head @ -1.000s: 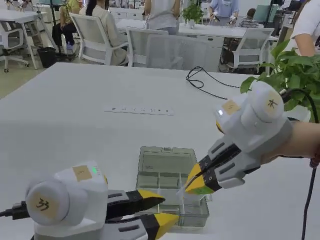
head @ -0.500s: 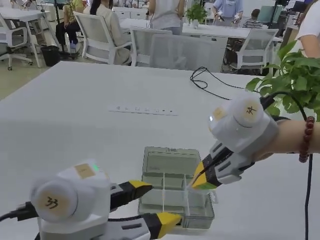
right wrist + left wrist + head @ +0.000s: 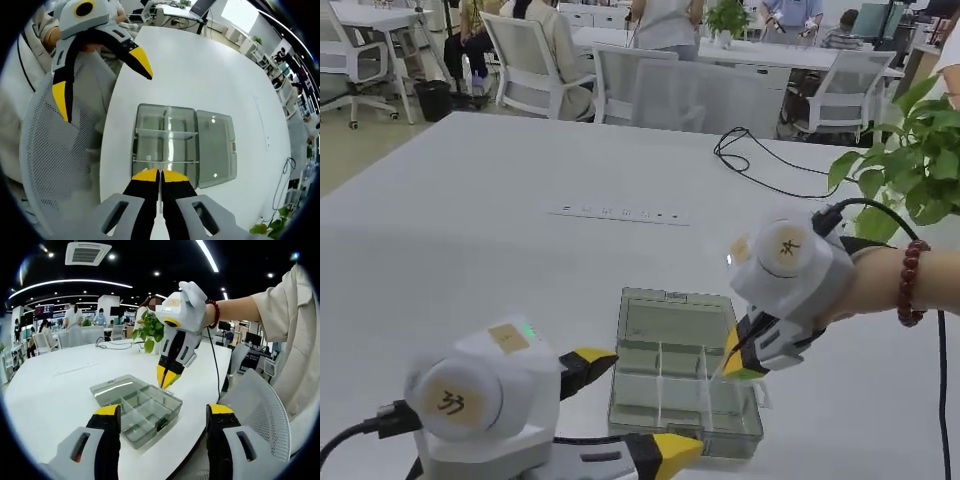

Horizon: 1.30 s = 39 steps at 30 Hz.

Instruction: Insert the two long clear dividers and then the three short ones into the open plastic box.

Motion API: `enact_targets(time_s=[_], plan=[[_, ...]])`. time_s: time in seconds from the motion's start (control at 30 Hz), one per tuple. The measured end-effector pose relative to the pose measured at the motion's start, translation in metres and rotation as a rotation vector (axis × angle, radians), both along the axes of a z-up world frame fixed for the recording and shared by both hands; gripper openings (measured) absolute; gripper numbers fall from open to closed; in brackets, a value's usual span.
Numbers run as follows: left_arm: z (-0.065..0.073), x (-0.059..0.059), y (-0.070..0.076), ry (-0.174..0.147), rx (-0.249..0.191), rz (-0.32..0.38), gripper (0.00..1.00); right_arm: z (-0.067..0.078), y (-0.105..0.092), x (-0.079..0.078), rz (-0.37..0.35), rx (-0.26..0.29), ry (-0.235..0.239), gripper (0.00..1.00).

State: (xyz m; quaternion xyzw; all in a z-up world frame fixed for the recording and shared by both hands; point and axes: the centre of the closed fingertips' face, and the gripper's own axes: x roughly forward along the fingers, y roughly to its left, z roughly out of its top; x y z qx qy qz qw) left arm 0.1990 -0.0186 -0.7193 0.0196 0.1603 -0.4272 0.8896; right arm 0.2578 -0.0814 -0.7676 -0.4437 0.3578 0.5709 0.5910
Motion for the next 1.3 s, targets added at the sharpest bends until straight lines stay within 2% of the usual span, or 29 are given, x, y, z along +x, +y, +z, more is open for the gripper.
enact_targets(time_s=[0.4,1.0,1.3], plan=[[-0.004,0.001,0.001,0.009,0.006,0.0,0.72,-0.012,-0.004,0.008,-0.003,-0.047,0.001,0.02],[-0.005,0.002,0.003,0.014,0.0,0.011,0.71,-0.02,-0.003,0.013,0.001,-0.057,0.007,0.02],[-0.006,0.003,0.005,0.013,0.003,0.016,0.7,-0.026,-0.002,0.013,-0.002,-0.077,0.035,0.02]])
